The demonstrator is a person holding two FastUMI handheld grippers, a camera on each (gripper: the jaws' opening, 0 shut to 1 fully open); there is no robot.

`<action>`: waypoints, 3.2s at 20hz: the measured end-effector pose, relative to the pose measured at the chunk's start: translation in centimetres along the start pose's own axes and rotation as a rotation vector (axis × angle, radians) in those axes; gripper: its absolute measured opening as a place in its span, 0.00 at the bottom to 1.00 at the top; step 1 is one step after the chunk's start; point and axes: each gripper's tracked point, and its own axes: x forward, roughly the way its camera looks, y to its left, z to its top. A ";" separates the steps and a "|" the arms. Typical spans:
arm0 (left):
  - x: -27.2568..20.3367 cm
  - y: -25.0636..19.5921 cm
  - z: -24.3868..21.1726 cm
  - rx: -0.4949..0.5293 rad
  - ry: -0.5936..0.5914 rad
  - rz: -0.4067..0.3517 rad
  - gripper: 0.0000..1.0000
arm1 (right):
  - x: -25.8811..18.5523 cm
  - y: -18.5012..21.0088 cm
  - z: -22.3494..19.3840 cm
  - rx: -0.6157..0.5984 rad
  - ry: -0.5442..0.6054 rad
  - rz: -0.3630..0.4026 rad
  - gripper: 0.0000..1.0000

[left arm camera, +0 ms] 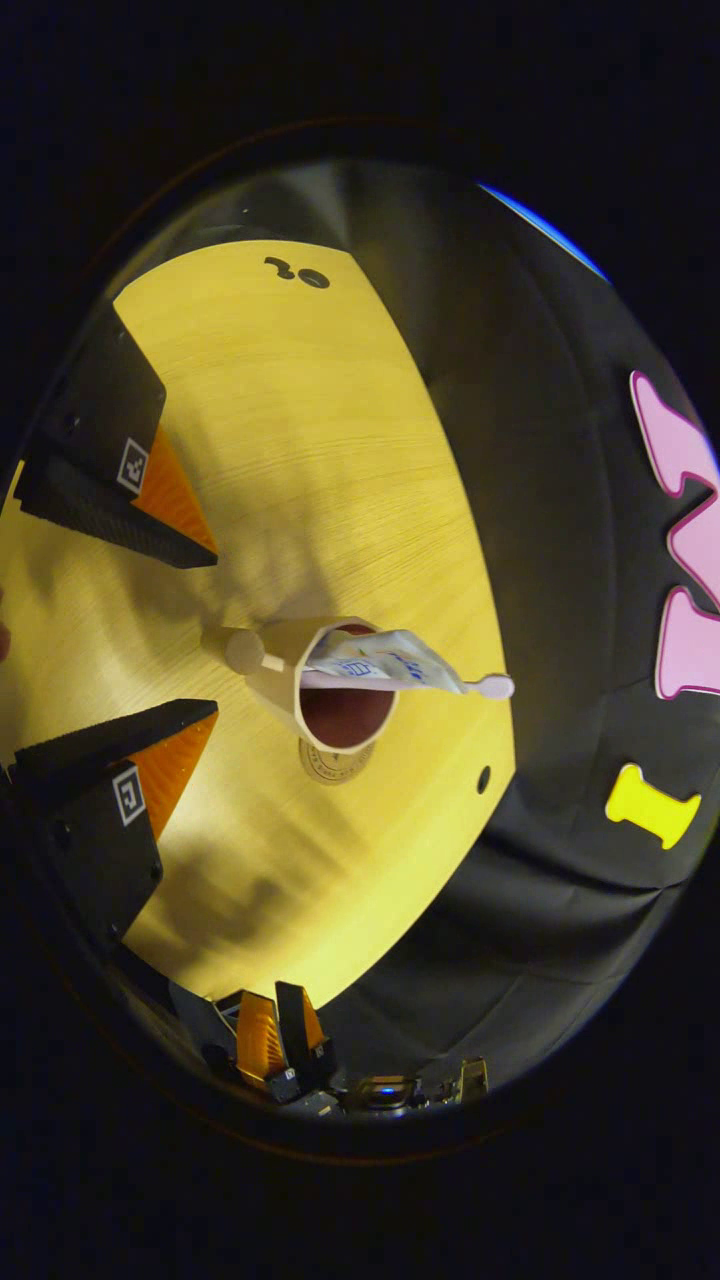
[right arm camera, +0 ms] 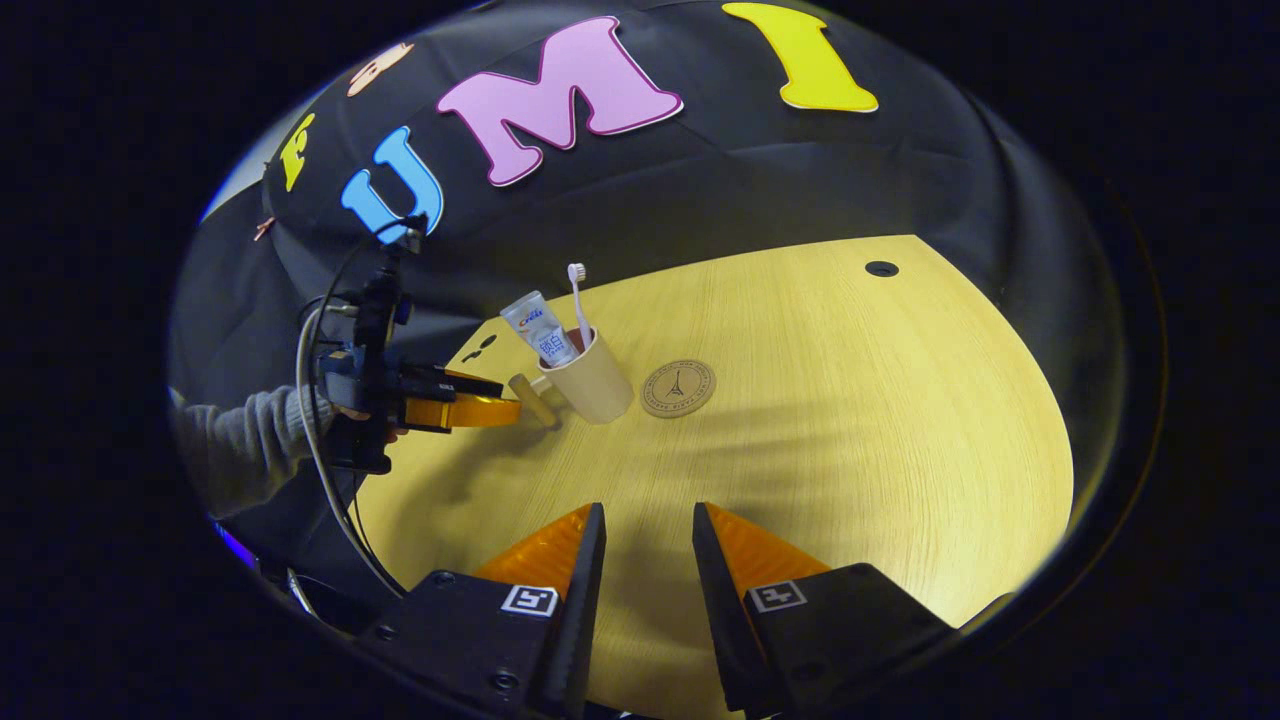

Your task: Put the toothbrush and toothpaste on the desktop into the cup, then pick up the cup and place it on the coaster on the desktop.

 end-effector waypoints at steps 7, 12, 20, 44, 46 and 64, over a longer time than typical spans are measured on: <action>3.4 -0.1 0.7 0.091 0.094 -0.004 0.82 | -1.9 -1.3 -0.4 0.055 -0.026 -0.038 0.54; 5.6 -0.2 0.7 0.123 0.154 0.002 0.81 | -2.7 -2.3 -0.9 0.071 -0.021 -0.058 0.54; 6.8 -0.6 1.0 0.148 0.225 -0.026 0.66 | -2.7 -3.4 -1.1 0.103 -0.014 -0.065 0.54; 5.8 -4.4 5.1 0.192 0.137 -0.036 0.35 | -3.1 -4.1 -0.9 0.106 -0.015 -0.066 0.54; 6.2 -5.2 5.7 0.203 0.134 -0.039 0.30 | -3.4 -4.5 -0.6 0.111 -0.023 -0.072 0.54; 9.8 -9.0 7.1 0.258 0.174 -0.046 0.30 | -5.2 -8.0 -1.2 0.158 -0.032 -0.123 0.54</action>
